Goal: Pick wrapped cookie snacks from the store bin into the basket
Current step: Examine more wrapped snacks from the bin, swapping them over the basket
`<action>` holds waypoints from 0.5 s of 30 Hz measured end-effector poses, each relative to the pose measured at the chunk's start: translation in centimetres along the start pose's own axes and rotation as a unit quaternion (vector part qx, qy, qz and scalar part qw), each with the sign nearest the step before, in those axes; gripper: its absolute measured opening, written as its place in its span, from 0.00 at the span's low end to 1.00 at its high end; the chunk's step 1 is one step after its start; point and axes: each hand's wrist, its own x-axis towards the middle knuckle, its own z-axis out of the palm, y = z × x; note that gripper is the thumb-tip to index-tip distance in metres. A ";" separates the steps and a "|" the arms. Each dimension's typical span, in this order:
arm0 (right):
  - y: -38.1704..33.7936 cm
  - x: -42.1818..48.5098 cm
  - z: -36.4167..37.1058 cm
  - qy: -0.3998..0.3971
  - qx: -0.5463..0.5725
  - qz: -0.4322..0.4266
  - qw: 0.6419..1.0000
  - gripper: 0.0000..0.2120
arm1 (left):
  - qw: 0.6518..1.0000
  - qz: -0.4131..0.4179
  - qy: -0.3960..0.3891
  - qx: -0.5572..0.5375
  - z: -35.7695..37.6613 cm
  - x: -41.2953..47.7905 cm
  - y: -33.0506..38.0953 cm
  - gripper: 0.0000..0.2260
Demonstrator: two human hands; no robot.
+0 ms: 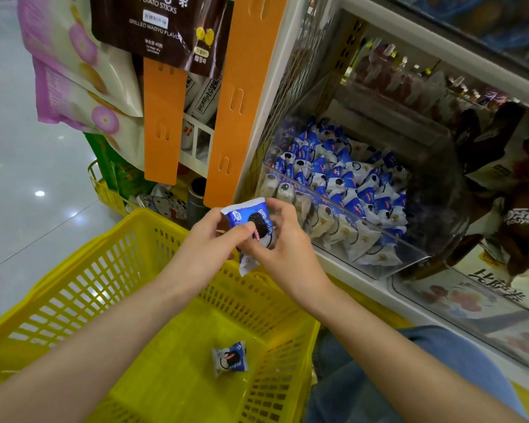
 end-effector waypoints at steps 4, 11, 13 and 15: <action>-0.2 -0.1 -0.8 -0.026 0.022 0.004 0.999 0.27 | 0.999 0.026 0.025 -0.014 0.1 0.3 0.6 0.08; -1.3 -0.5 -3.4 0.019 0.105 -0.011 0.994 0.07 | 0.994 0.107 0.006 -0.004 1.3 0.7 3.1 0.11; -1.6 -0.9 -4.3 0.052 0.119 -0.024 0.991 0.07 | 0.988 0.152 -0.010 0.030 1.8 0.9 3.9 0.12; -2.0 -1.2 -5.5 0.111 0.108 -0.047 0.987 0.06 | 0.980 0.191 -0.011 0.047 2.0 1.2 4.9 0.11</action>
